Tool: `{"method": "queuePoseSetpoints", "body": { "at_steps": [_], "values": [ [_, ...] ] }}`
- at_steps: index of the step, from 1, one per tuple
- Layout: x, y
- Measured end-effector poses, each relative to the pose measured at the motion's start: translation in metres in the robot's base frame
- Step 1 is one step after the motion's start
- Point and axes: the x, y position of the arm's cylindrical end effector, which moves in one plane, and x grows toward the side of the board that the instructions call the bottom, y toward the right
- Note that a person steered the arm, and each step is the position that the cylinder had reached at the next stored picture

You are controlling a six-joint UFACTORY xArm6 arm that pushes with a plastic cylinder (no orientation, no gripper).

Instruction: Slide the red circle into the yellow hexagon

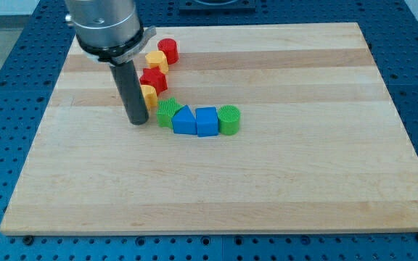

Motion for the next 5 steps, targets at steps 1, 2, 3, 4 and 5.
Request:
{"method": "queuePoseSetpoints", "body": {
  "at_steps": [1, 2, 3, 4, 5],
  "values": [
    [-0.023, 0.001],
    [-0.035, 0.001],
    [-0.035, 0.001],
    [-0.035, 0.013],
    [-0.035, 0.036]
  ]
}}
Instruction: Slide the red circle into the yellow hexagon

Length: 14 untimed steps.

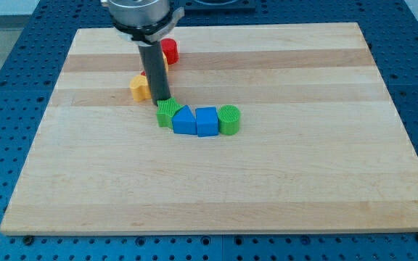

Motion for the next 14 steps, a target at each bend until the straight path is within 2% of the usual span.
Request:
{"method": "queuePoseSetpoints", "body": {
  "at_steps": [4, 11, 12, 14],
  "values": [
    [-0.053, 0.009],
    [-0.079, -0.001],
    [-0.08, 0.023],
    [-0.116, 0.05]
  ]
}}
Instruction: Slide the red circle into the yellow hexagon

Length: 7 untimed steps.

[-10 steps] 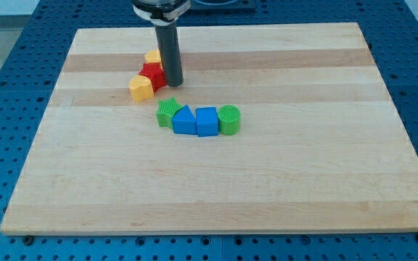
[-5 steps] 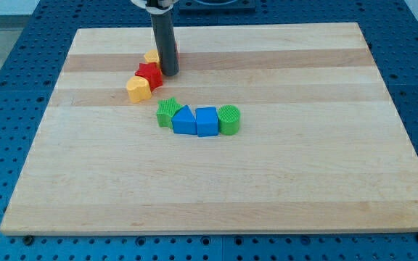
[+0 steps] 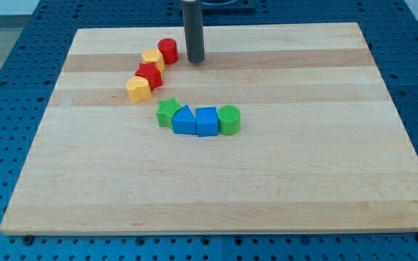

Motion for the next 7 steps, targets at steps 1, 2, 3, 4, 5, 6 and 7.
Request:
{"method": "queuePoseSetpoints", "body": {
  "at_steps": [1, 2, 3, 4, 5, 6, 7],
  "values": [
    [-0.007, 0.0],
    [-0.017, -0.002],
    [-0.017, -0.011],
    [-0.017, -0.031],
    [-0.017, -0.045],
    [-0.017, -0.05],
    [-0.017, -0.049]
  ]
}}
